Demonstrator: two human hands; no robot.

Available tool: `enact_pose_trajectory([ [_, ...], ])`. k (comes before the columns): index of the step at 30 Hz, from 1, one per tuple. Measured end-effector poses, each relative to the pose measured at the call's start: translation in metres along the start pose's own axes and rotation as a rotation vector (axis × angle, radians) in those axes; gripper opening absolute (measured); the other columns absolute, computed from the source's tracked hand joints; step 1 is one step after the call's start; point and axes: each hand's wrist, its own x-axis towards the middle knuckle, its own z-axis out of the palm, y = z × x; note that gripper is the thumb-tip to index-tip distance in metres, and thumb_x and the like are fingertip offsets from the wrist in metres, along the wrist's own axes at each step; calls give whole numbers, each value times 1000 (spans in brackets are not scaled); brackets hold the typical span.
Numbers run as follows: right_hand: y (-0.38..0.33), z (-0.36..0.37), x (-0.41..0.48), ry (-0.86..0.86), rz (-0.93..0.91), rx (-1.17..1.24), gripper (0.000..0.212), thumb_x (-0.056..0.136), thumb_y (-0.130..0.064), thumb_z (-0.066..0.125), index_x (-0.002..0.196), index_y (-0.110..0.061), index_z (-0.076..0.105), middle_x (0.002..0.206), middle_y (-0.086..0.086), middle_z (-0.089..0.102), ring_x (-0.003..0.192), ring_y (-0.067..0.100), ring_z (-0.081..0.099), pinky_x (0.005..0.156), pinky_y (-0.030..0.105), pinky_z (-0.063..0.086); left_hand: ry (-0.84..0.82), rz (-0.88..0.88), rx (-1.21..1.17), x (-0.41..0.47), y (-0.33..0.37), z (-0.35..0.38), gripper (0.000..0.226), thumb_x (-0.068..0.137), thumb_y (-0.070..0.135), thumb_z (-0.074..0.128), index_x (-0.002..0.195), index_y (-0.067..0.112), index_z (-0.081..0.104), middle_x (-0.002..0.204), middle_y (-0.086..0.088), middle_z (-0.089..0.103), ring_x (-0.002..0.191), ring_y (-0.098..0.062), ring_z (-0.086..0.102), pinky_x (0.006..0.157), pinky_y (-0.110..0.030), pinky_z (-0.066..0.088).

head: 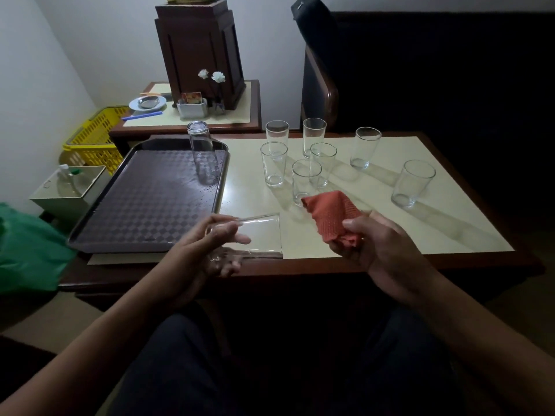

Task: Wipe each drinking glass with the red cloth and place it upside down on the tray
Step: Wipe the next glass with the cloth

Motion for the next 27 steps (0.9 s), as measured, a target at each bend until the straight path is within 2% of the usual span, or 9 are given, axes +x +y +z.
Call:
enact_pose_trajectory([
  [5, 10, 2, -17, -250, -572, -1005, 68, 98, -10, 73, 152, -42, 45, 128, -12, 72, 110, -1, 70, 93, 17, 55, -95, -93, 11, 1, -7, 12, 69, 87, 41, 62, 134, -8, 48, 91, -19, 70, 55, -20, 58, 43, -21, 42],
  [7, 18, 1, -13, -339, -824, -1148, 65, 97, -11, 76, 155, -24, 51, 141, -11, 65, 126, -5, 61, 105, 18, 49, -155, -140, 52, -1, -8, 15, 71, 87, 45, 62, 134, -8, 50, 83, -19, 65, 52, -19, 56, 41, -20, 39],
  [11, 22, 2, -11, -327, -1223, -1235, 35, 96, -20, 79, 125, -3, 73, 131, 8, 73, 127, 26, 65, 109, 37, 53, -305, -199, 125, -8, -5, 17, 63, 91, 36, 61, 126, -14, 47, 71, -8, 68, 50, -17, 54, 42, -20, 36],
  [14, 35, 10, -23, -183, -1047, -1083, 35, 92, -36, 85, 117, -15, 73, 112, -5, 79, 99, 11, 75, 87, 25, 59, -361, -47, 241, -14, -2, 17, 50, 88, 25, 76, 120, -5, 53, 79, -20, 67, 65, -28, 59, 56, -25, 47],
  [16, 38, 20, -25, -103, -533, -752, 36, 84, -39, 88, 111, -19, 75, 96, -2, 81, 77, 11, 76, 70, 29, 63, -373, 144, 316, -17, 2, 16, 47, 79, 11, 87, 116, 6, 59, 103, -27, 67, 84, -35, 64, 75, -37, 55],
  [18, 43, 22, -21, -162, -10, -332, 40, 78, -29, 87, 111, -8, 78, 96, 17, 79, 75, 27, 73, 61, 36, 63, -384, 287, 384, -20, 5, 15, 48, 74, -3, 89, 112, 11, 64, 129, -14, 65, 105, -40, 69, 90, -52, 57],
  [20, 48, 24, -18, -221, 171, -194, 45, 80, -25, 86, 117, -1, 77, 109, 31, 75, 87, 37, 68, 63, 37, 60, -363, 324, 441, -21, 5, 15, 50, 73, 1, 91, 114, 16, 66, 134, -8, 64, 109, -44, 68, 92, -60, 58],
  [24, 45, 26, -22, -134, -267, -366, 39, 74, -22, 91, 109, -15, 77, 97, 28, 77, 75, 43, 71, 66, 55, 58, -242, 182, 361, -23, 1, 23, 36, 89, 24, 80, 118, 11, 62, 90, -14, 73, 71, -33, 66, 61, -34, 56],
  [27, 33, 26, -34, -211, -752, -618, 37, 77, -13, 92, 109, -23, 76, 110, -3, 82, 102, 16, 80, 90, 34, 64, -228, -140, 244, -20, -5, 34, 52, 96, 51, 63, 113, 2, 64, 96, -23, 74, 41, -23, 54, 36, -20, 34],
])
